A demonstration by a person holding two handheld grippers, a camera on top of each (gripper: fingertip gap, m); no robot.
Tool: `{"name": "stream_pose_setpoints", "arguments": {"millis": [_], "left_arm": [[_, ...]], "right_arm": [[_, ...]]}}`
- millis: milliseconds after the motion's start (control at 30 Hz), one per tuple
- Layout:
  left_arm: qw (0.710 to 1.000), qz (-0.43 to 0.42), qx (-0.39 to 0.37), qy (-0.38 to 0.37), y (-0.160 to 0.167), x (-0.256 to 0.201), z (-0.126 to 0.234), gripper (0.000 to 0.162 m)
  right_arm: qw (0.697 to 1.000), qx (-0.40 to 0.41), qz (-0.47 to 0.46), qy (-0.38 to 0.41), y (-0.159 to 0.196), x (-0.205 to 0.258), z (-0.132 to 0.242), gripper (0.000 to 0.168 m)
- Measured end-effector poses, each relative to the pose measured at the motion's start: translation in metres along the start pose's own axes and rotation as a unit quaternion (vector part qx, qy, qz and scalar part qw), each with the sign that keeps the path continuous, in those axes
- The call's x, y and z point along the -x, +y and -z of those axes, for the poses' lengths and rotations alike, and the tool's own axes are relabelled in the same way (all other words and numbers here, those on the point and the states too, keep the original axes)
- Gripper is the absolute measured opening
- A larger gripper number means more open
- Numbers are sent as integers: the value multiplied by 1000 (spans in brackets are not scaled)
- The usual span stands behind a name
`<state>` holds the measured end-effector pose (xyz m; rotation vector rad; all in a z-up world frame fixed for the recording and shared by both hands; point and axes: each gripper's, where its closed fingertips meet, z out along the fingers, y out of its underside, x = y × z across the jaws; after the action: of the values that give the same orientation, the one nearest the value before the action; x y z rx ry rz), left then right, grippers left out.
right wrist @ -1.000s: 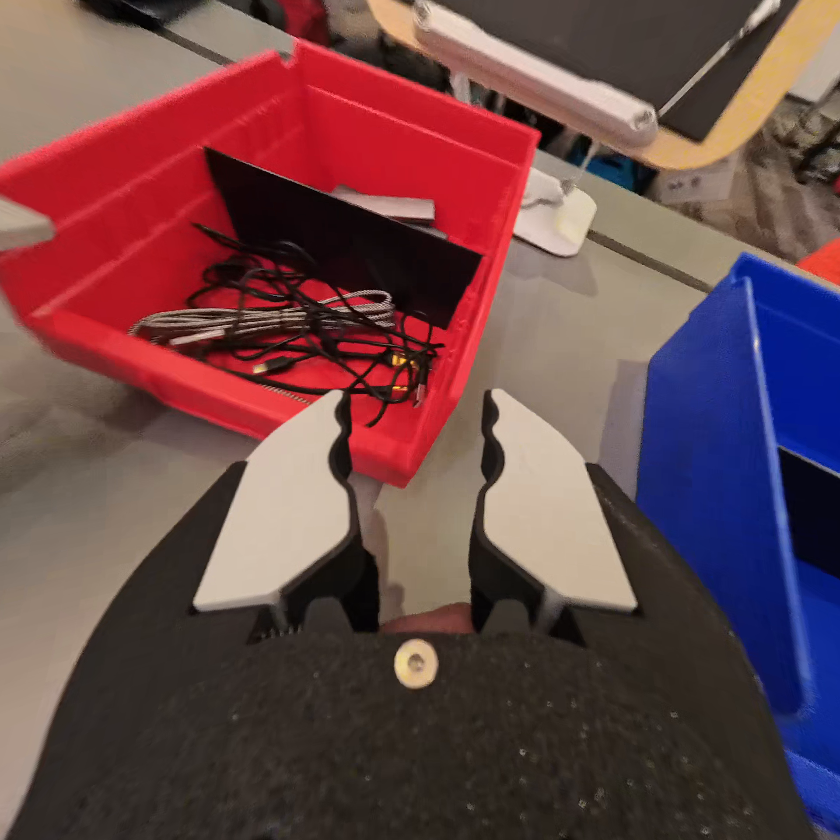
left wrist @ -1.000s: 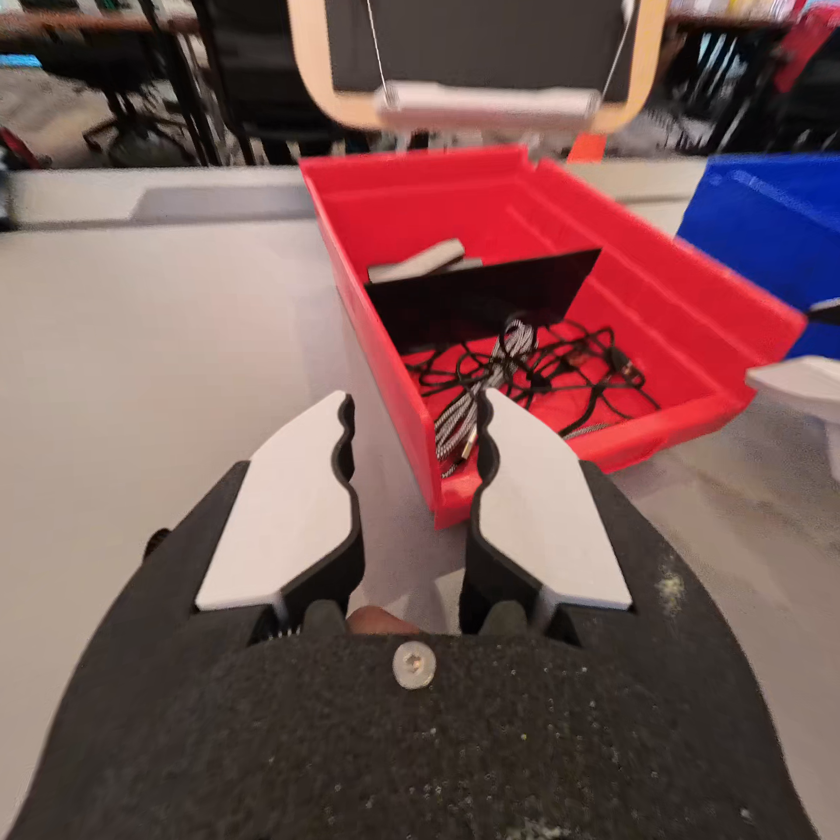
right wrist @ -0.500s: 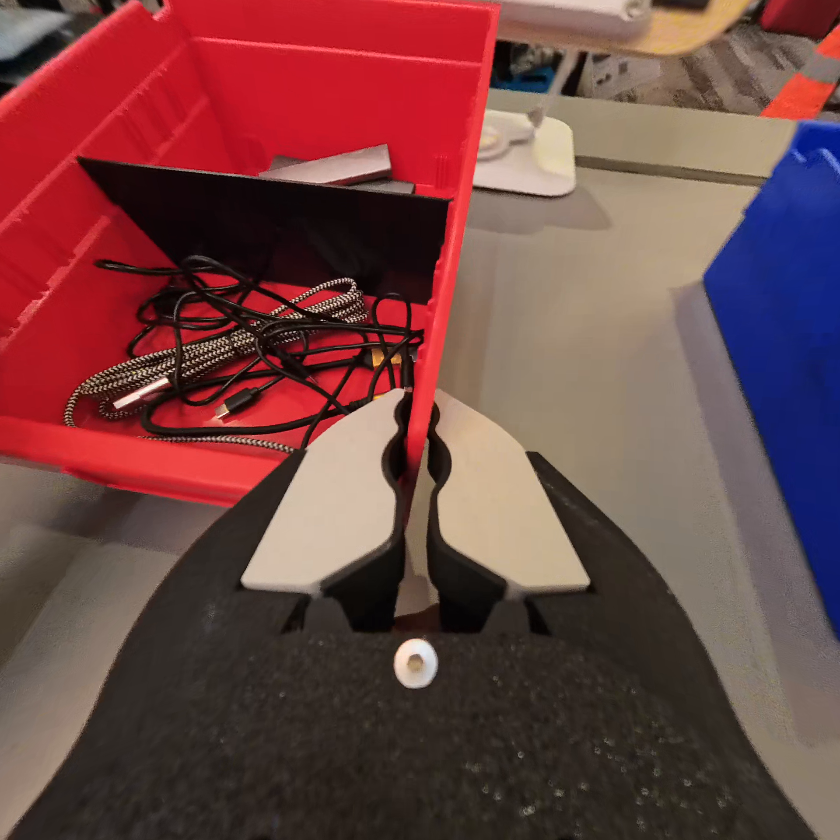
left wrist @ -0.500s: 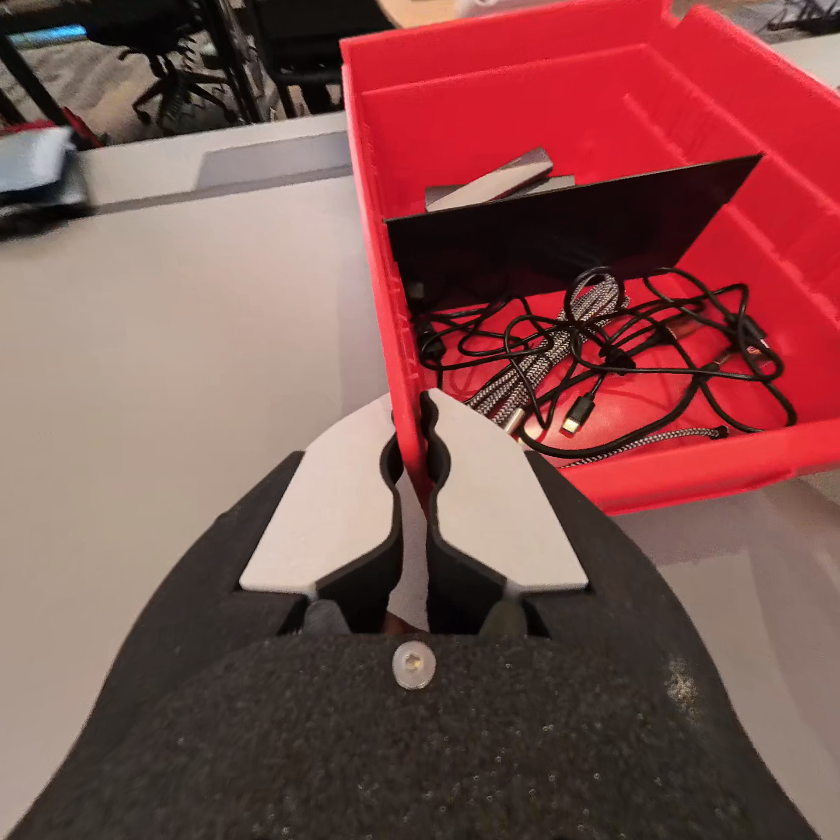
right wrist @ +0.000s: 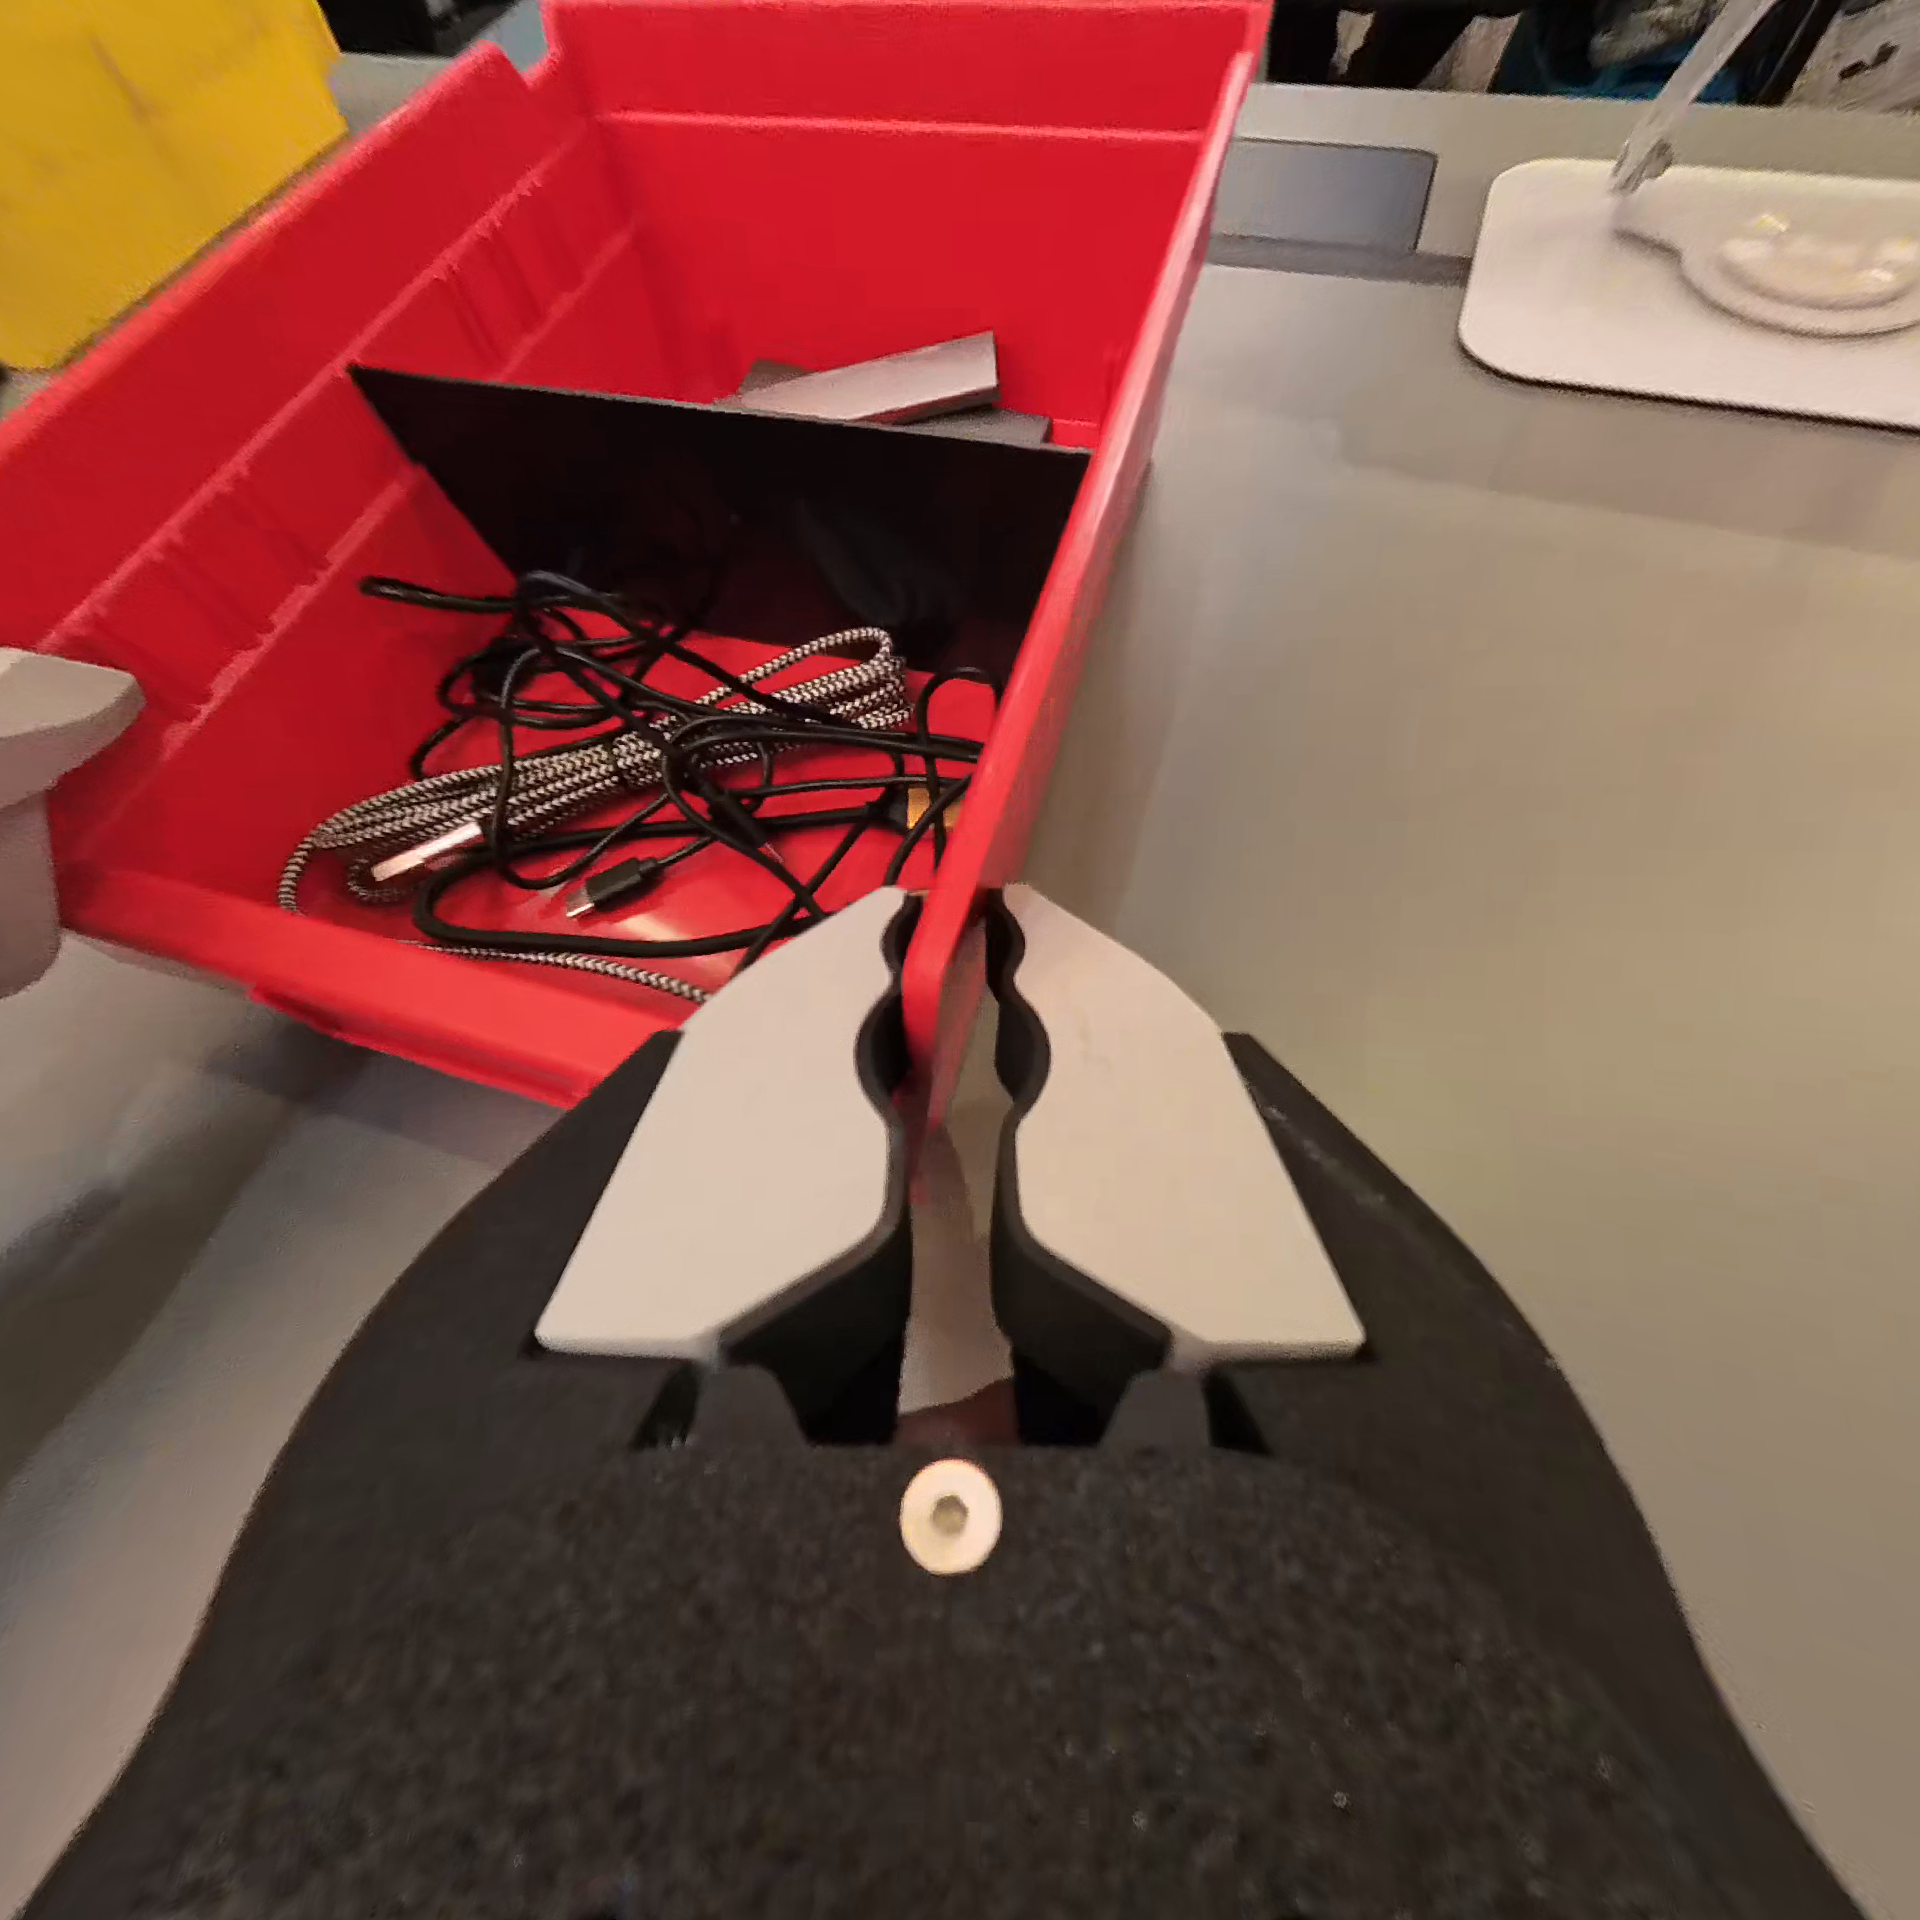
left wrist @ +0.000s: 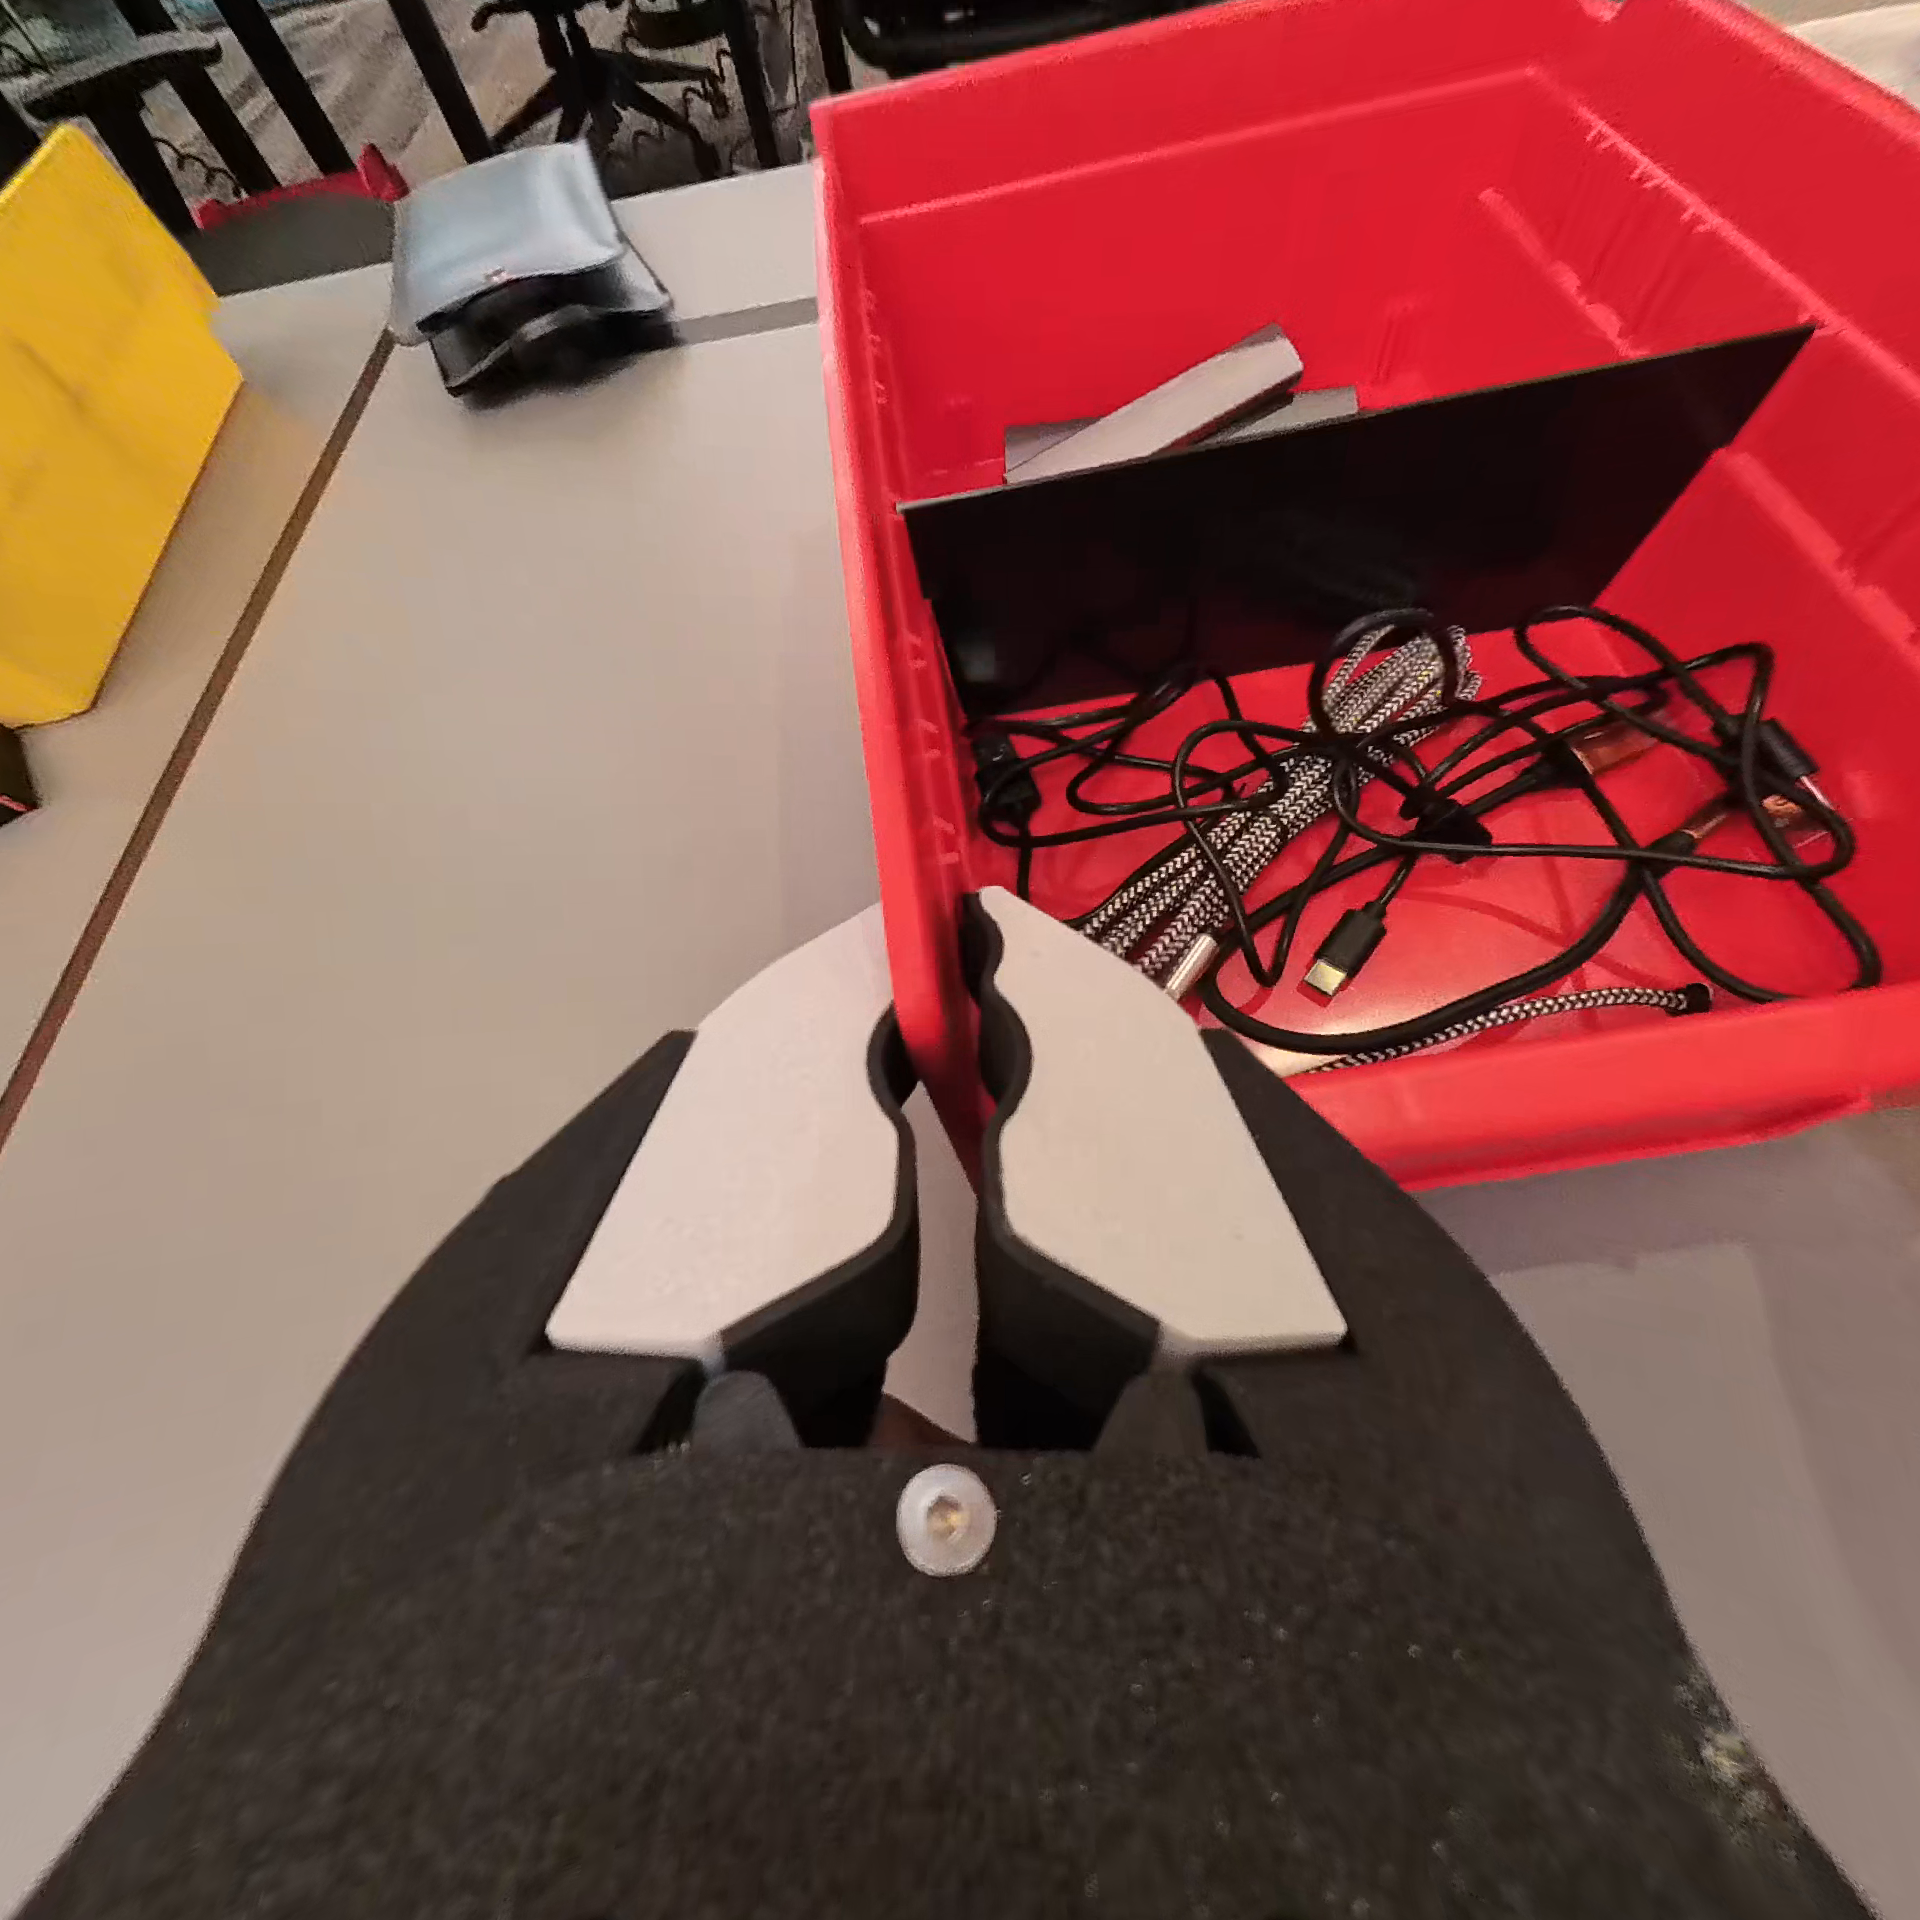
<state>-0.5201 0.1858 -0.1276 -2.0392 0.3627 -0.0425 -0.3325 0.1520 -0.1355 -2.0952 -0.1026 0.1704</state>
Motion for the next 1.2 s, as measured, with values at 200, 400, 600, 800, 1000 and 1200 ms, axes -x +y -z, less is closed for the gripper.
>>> {"name": "stream_pose_setpoints", "arguments": {"millis": [200, 400, 600, 800, 1000, 1200], "left_arm": [[998, 67, -1, -10, 0, 12, -3, 5], [996, 62, 19, -55, 14, 20, 9, 22], [994, 55, -32, -84, -11, 15, 37, 26], [992, 100, -38, -73, -22, -23, 74, 25], [985, 103, -51, 132, 0, -151, 87, 24], [987, 41, -26, 154, 11, -167, 60, 23]], "right_arm": [[994, 35, -7, -108, 2, 20, 6, 26], [967, 72, 26, -244, 14, -5, 65, 26], [977, -24, 109, -182, 28, -129, 122, 27], [988, -96, -13, -123, 51, -246, 191, 27], [958, -152, -209, -122, 50, -352, 229, 26], [979, -130, -160, -10, 62, -392, 231, 25]]}}
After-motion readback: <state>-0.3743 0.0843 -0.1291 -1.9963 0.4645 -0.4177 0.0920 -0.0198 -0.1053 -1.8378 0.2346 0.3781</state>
